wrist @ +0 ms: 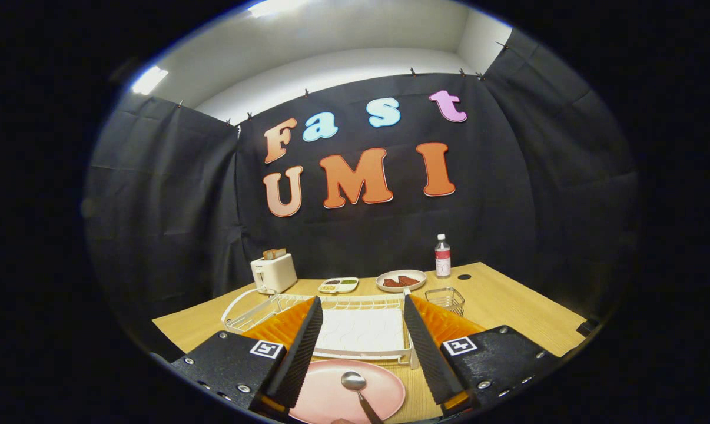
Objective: Take the plate from the dish rack, then take the spoon from the basket and place it into the plate.
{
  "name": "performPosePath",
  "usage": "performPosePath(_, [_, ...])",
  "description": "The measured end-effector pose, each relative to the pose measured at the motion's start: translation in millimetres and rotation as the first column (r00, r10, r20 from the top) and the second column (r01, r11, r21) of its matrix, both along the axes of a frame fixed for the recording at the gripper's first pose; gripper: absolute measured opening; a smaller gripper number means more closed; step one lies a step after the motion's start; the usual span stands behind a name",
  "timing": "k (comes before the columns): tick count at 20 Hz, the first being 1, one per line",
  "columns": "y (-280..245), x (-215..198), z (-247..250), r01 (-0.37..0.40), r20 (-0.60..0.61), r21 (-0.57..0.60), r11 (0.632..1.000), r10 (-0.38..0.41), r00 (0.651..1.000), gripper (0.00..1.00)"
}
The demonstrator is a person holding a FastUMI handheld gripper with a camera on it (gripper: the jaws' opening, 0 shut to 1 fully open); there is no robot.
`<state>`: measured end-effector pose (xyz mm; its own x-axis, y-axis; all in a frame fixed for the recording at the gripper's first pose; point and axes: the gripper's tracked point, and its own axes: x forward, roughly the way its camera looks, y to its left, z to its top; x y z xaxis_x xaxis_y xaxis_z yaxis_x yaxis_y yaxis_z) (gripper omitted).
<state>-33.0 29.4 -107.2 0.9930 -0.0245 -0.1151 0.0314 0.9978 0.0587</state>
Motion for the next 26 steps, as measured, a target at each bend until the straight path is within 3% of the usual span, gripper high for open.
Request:
performPosePath(3, [16,4,5,-0.015,0.025,-0.023,1.000,0.015,1.000,0.85])
performPosePath(7, [20,7,14,0.022,0.080,-0.084,0.996,-0.015,0.997,0.85])
performPosePath(10, [26,9,25,0.019,0.111,-0.059,0.998,-0.012,0.994,0.85])
performPosePath(26, [28,26,16,0.011,0.086,-0.089,0.996,-0.004,0.996,0.85])
